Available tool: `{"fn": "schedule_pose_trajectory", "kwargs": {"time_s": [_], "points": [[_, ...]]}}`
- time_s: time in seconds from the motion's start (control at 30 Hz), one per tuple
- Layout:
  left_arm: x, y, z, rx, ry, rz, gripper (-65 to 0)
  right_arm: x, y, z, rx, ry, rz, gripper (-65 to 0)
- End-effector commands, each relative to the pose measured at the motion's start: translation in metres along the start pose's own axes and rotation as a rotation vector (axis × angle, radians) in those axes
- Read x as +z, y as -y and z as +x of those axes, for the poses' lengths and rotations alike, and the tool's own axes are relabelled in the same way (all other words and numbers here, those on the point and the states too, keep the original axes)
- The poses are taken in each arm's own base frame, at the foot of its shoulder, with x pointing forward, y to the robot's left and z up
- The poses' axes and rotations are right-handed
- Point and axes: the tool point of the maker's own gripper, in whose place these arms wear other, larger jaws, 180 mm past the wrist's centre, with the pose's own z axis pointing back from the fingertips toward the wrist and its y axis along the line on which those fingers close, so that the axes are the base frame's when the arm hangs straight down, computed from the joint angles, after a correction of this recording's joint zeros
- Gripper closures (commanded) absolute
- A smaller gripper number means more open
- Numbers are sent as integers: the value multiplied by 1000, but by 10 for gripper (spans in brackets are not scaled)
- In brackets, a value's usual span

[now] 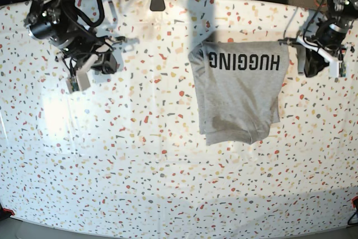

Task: Fold the T-shirt properly

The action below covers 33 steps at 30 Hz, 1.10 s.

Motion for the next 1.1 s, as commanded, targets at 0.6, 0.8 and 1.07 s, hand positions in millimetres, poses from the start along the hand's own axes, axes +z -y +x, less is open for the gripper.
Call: {"fn": "schedule_pose_trajectory", "kwargs": {"time_s": [0.6, 0.8, 1.07], "points": [[136, -3, -114, 136, -326, 48, 0, 126, 37, -138, -254, -376, -183, 0], [174, 1, -144, 152, -451, 58, 0, 144, 14, -170, -329, -457, -149, 0], [200, -15, -206, 185, -623, 120, 0, 147, -11, -239, -563, -552, -159, 0]]}}
